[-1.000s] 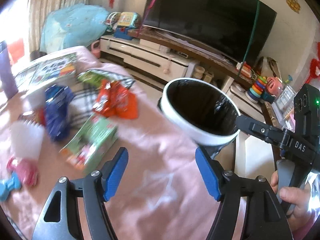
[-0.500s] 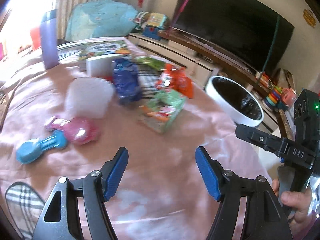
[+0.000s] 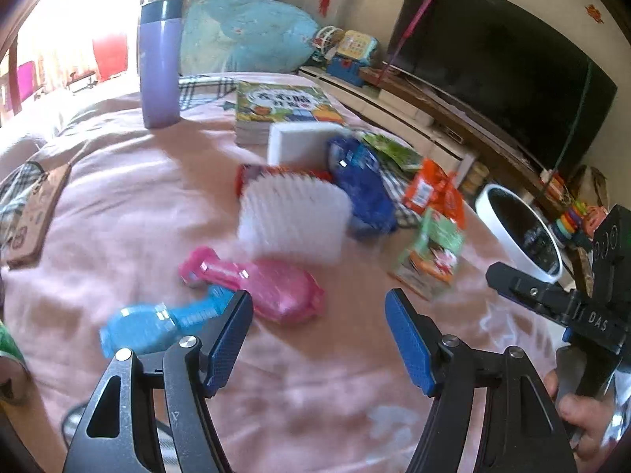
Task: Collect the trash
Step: 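Move both tools back to the bed toward the white basket, then grasp the white plastic basket with left tool while right tool grasps green milk carton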
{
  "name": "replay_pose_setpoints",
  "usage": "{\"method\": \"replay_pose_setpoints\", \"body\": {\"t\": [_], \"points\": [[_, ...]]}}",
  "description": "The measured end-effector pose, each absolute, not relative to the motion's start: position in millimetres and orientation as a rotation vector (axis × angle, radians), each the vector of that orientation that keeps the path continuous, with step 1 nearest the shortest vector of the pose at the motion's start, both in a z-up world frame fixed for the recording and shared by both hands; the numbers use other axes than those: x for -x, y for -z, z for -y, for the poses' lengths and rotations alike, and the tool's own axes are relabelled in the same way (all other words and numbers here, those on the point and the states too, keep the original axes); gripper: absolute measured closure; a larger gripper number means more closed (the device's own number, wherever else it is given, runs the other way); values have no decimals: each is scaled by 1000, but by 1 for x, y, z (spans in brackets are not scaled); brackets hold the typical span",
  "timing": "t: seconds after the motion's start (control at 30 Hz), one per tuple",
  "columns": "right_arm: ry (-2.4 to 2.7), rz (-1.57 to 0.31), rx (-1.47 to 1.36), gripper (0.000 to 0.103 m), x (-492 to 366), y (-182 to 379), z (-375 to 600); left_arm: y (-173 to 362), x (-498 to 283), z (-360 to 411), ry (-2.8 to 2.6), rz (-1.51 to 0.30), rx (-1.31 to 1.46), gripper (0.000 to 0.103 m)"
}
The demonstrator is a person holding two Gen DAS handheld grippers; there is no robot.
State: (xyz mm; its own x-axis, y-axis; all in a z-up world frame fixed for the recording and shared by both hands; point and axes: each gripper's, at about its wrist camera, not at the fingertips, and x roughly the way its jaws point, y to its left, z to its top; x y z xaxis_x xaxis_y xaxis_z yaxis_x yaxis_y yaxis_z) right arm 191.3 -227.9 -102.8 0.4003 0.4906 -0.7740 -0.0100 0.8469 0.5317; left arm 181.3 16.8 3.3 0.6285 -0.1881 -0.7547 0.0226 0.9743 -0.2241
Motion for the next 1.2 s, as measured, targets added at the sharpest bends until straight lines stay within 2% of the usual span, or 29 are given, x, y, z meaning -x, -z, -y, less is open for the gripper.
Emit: {"method": "replay_pose_setpoints", "body": {"t": [0.27,0.33,0.37,0.4,0.43,0.47,0.5,0.6,0.67,0.8,0.87,0.9,0.93,0.97,1.2], "points": [[-284,-1199,-532,17,-225,132,212,7,-227,-21,104,-865,184,30],[-271,-1190,-511,18,-230,133,208,13,-239,-21,108,-862,184,36],[-266,-1192,-503,22,-233,133,207,16,-246,-20,121,-868,179,44],[-256,-1192,-491,27,-234,134,205,20,-251,-19,134,-882,178,64],[-246,-1196,-476,44,-235,135,203,25,-255,-18,144,-897,179,72],[-255,-1197,-484,55,-235,136,204,27,-256,-19,149,-897,180,73],[-275,-1192,-509,61,-234,136,205,28,-256,-19,150,-889,175,77],[-295,-1156,-480,87,-227,126,204,25,-246,-20,152,-866,177,80],[-308,-1137,-467,91,-222,118,206,20,-235,-22,150,-847,186,81],[-320,-1127,-458,91,-215,108,210,9,-212,-29,149,-806,221,81],[-325,-1153,-476,81,-216,110,210,5,-200,-33,146,-788,242,81],[-317,-1177,-477,73,-217,112,207,3,-194,-36,144,-781,248,81],[-315,-1197,-477,55,-218,113,203,2,-191,-37,138,-775,250,81],[-314,-1197,-470,44,-219,114,199,1,-188,-39,133,-771,251,81],[-245,-1219,-344,36,-231,129,164,2,-183,-36,134,-785,247,81]]}}
